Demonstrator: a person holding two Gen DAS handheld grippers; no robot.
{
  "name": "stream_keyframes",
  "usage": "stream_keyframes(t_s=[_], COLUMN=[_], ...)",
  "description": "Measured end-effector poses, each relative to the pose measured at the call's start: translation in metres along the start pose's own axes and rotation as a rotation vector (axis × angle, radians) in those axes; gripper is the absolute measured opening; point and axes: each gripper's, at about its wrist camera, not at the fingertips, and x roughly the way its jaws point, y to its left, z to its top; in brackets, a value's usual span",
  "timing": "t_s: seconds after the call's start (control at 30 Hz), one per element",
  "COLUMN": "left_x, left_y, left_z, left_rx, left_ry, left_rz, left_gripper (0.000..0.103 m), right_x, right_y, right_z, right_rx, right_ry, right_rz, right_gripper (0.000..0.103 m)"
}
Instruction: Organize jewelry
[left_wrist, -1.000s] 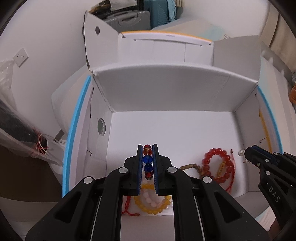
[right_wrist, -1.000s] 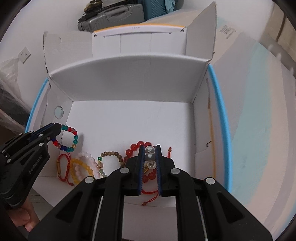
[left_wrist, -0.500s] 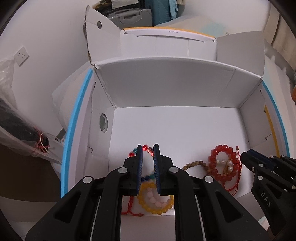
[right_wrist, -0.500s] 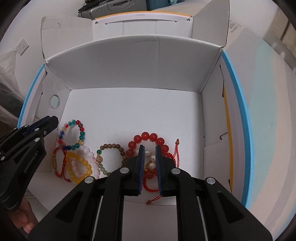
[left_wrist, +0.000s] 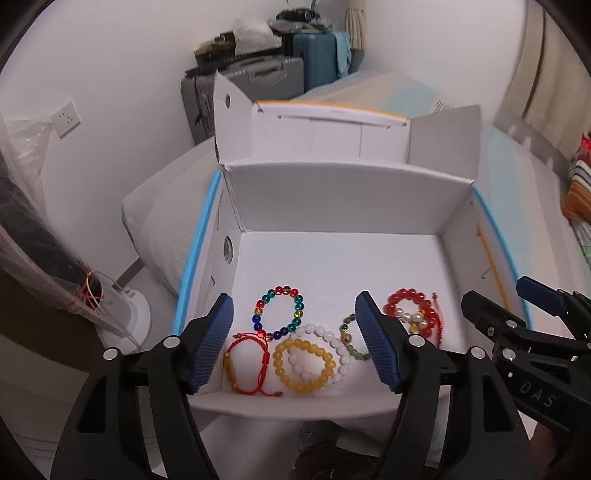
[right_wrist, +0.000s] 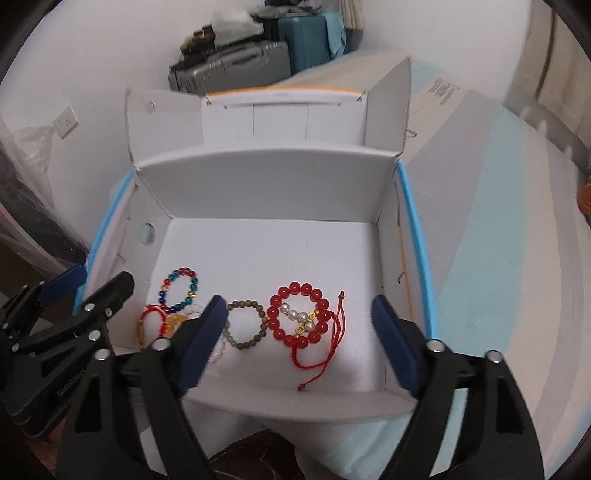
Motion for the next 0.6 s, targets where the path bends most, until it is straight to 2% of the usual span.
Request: stream_keyframes(t_s=[0.17,0.33,0.6], left_x=[-0.030,-0.049,-0.051], left_y=[0.005,0.013,0.020], left_z=[-0.011,-0.028,-0.053], left_rx=[-0.016,-0.015,-0.024], left_ry=[-0.057,-0.089,-0.068], left_rz=[0.014,0.029,0.024], left_gripper=[0.093,0.097,0.097], right_x=[-0.029,-0.045,-0.052], right_y=[0.001,0.004,0.007], right_z=[-0.014,-0.029,-0.055], right_rx=[0.016,0.010,-0.002], right_ry=[-0.042,-0.061,-0.072], right_rz=[0.004,-0.004,-0.018], right_gripper=[0.091,0.092,0.092])
